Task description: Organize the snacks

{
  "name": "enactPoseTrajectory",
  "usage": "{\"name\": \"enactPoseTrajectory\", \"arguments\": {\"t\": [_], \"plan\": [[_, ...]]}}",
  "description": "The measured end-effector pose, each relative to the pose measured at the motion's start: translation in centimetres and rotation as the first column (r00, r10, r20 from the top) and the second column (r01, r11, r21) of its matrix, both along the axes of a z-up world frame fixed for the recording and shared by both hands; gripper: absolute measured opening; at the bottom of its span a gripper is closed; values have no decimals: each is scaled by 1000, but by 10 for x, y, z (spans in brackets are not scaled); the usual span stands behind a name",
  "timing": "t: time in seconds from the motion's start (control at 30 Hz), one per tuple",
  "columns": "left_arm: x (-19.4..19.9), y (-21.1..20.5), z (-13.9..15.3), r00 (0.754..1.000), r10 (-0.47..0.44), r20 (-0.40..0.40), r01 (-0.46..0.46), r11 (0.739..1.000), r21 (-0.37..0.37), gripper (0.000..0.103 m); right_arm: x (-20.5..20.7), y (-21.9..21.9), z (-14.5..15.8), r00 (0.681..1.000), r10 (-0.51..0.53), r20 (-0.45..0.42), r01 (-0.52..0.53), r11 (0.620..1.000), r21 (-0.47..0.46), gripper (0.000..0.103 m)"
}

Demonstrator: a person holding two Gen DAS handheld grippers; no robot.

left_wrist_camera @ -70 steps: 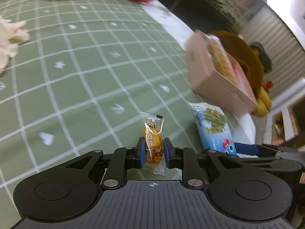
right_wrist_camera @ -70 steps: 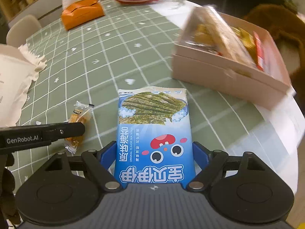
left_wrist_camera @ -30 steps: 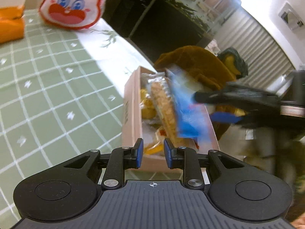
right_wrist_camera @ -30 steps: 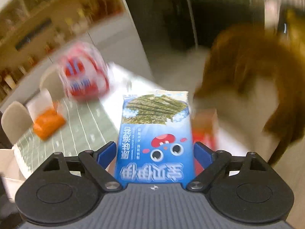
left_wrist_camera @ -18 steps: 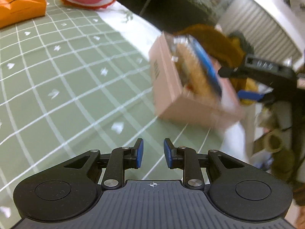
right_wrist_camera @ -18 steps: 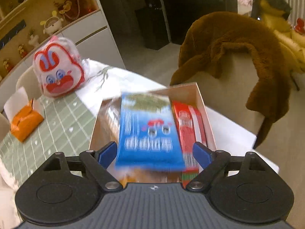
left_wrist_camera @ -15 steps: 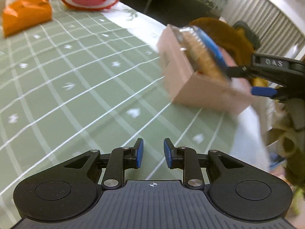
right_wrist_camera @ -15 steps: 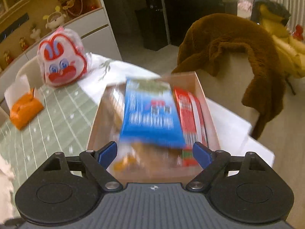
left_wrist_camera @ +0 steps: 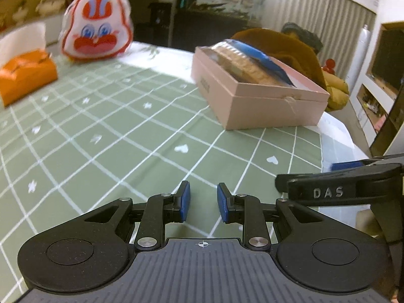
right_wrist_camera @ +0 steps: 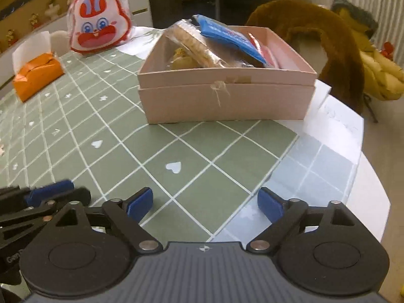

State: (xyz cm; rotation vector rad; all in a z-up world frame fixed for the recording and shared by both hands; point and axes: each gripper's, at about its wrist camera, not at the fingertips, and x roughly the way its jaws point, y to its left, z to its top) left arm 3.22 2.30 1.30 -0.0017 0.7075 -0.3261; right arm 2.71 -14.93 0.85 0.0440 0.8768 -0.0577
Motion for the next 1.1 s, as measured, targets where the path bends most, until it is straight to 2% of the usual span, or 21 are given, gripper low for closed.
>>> {"name": "enactPoseTrajectory", "arguments": {"t": [0.03, 0.13, 0.4, 0.6, 1.1], "plan": [[1, -2, -1, 1000, -11, 12, 11, 1000, 11, 28, 2, 1, -2, 1000, -30, -1, 30, 999, -14, 103], [4, -6, -3, 999, -25, 38, 24, 1000, 19, 28, -4, -3, -7, 997, -66, 40, 66, 998, 4, 103], [6, -10, -6, 998, -22, 58, 20, 999, 30, 28, -18, -7, -17, 985, -25, 172, 27, 1000, -6, 103], [6, -13, -6, 998, -20, 58, 16, 999, 52, 28, -17, -6, -16, 983, -27, 179, 29, 1000, -6, 103], [1, -11, -5, 998, -32, 52, 29, 998, 51, 28, -18, -5, -17, 983, -29, 181, 30, 1000, -5, 103]]}}
